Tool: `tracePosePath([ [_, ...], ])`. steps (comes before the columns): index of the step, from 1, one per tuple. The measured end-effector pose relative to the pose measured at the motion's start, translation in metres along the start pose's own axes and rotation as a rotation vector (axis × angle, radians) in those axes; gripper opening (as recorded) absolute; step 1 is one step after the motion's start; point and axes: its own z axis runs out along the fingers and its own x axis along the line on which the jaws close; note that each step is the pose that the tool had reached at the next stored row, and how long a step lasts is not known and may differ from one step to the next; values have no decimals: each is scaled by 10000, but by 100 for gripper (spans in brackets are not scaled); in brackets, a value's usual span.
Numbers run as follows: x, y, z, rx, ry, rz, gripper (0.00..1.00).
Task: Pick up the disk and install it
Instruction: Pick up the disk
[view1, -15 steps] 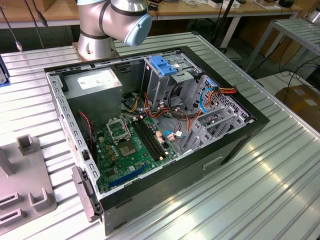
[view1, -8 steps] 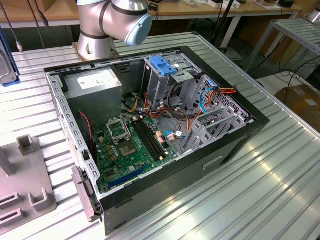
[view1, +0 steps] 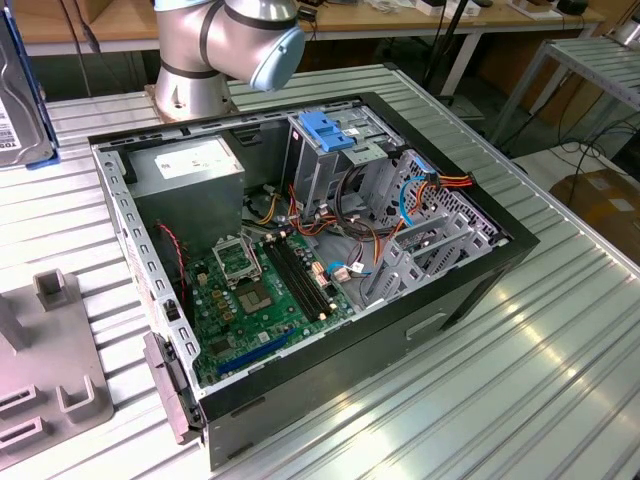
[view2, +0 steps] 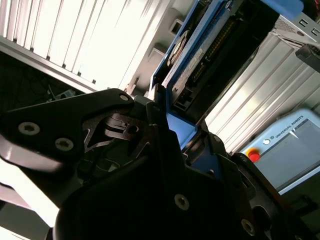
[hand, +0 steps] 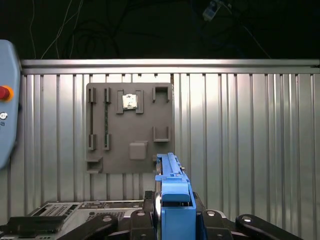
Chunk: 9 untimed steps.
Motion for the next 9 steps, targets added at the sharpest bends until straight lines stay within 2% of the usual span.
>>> tracePosePath([
  [4, -1, -60, -2, 0, 0, 0, 37],
  [9, -3, -202, -6, 0, 0, -1, 37],
])
